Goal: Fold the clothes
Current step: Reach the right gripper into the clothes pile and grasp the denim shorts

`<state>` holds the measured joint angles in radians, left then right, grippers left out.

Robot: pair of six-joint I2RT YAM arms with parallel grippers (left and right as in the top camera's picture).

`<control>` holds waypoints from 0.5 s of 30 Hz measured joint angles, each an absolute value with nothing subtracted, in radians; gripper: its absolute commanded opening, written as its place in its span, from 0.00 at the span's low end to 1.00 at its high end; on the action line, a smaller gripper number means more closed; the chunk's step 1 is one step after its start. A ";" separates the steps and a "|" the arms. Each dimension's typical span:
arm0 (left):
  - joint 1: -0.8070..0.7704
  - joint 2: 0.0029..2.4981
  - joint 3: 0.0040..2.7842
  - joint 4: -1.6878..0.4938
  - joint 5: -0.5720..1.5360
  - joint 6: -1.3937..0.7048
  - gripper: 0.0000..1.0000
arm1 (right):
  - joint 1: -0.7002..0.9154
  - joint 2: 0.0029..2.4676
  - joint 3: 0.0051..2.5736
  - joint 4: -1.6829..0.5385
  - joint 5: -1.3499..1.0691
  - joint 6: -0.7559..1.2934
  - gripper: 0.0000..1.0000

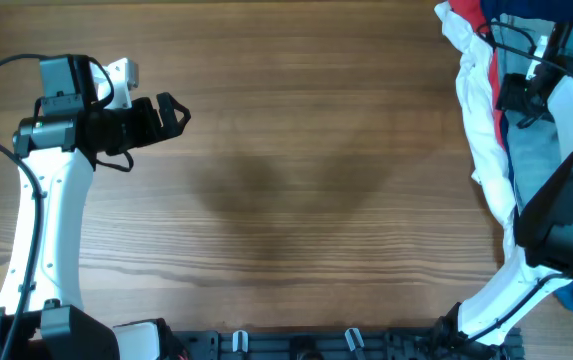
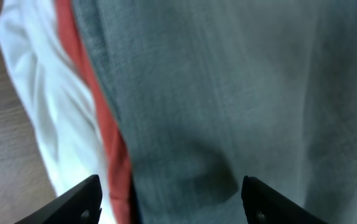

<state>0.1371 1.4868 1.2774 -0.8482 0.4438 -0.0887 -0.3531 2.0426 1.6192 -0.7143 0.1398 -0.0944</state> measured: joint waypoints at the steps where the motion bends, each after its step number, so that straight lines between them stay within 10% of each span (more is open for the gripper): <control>1: 0.137 1.487 1.277 -0.848 0.444 -0.089 1.00 | -0.356 2.050 1.620 -0.708 0.140 -0.094 0.65; 6: 0.137 1.487 1.277 -0.848 0.444 -0.089 0.99 | -0.357 2.078 1.620 -0.693 0.151 -0.095 0.56; 12: 0.137 1.487 1.277 -0.848 0.444 -0.089 0.94 | -0.357 2.080 1.620 -0.671 0.189 -0.094 0.08; 15: 0.137 1.487 1.277 -0.845 0.444 -0.091 0.89 | -0.357 2.080 1.620 -0.669 0.200 -0.070 0.04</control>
<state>0.1371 1.4868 1.2774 -0.8448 0.4438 -0.0914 -0.3573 2.0800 1.6196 -0.6689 0.1997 -0.0704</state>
